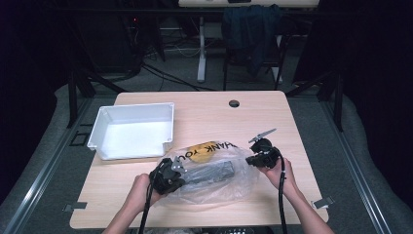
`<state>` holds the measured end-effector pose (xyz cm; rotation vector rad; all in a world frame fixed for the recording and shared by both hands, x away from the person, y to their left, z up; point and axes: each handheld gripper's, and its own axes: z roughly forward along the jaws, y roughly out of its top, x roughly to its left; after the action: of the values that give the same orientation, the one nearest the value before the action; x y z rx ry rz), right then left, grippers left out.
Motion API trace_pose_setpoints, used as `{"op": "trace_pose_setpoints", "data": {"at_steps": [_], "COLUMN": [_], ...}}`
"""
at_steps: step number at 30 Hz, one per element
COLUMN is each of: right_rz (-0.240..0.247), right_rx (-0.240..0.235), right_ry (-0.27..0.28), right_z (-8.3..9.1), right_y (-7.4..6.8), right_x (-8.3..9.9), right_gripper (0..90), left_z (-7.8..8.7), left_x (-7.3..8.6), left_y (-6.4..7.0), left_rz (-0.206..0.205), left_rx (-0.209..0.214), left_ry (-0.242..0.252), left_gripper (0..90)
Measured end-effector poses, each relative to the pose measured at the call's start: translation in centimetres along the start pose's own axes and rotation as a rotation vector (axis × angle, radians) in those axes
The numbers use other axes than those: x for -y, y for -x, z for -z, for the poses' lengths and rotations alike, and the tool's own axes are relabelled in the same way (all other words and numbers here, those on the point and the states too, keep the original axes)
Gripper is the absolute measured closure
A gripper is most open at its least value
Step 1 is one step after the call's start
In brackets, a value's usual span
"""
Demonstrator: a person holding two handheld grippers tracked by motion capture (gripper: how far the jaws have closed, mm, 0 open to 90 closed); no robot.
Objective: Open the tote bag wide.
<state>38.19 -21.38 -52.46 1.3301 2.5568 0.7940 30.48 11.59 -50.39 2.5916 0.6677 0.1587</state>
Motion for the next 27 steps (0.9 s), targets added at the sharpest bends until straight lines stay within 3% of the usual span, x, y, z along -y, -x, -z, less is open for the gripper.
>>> {"op": "trace_pose_setpoints", "data": {"at_steps": [4,5,6,9,10,15,17,21,23,27], "right_rz": [-0.005,-0.008,0.005,-0.012,0.013,0.01,0.007,0.025,0.018,0.074], "right_rx": [-0.001,0.018,0.031,0.06,0.073,0.104,0.1,0.034,-0.009,-0.031], "right_ry": [-0.028,-0.027,-0.054,-0.06,-0.097,-0.123,-0.132,-0.079,-0.002,0.076], "right_z": [-0.4,-0.6,-0.7,-1.4,-1.3,-1.5,-1.6,0.6,2.4,5.6], "right_y": [0.4,0.4,0.5,0.7,0.9,0.9,0.7,0.8,0.3,-1.2], "right_x": [-0.3,-0.3,-0.5,-0.5,-0.6,-0.4,-0.4,-0.8,-1.0,-1.2], "right_gripper": [89.6,89.6,89.6,89.6,89.6,88.7,81.4,60.5,52.3,45.7], "left_z": [-0.4,-0.7,-1.0,-1.7,-1.9,-2.4,-2.3,-1.6,-0.9,0.3], "left_x": [0.5,0.6,0.6,0.7,0.7,1.1,1.1,1.2,1.0,0.7], "left_y": [0.4,0.5,0.6,0.8,0.7,0.0,-0.2,-0.4,-0.5,-0.5], "left_rz": [-0.019,-0.024,-0.028,-0.043,-0.044,-0.021,-0.015,-0.002,0.009,0.031], "left_rx": [0.04,0.046,0.045,0.03,0.017,-0.004,-0.021,-0.007,-0.002,0.003], "left_ry": [-0.04,-0.052,-0.065,-0.109,-0.125,-0.131,-0.132,-0.102,-0.071,-0.002], "left_gripper": [90.0,90.0,90.0,90.0,90.0,90.0,89.5,77.4,70.9,61.1]}}
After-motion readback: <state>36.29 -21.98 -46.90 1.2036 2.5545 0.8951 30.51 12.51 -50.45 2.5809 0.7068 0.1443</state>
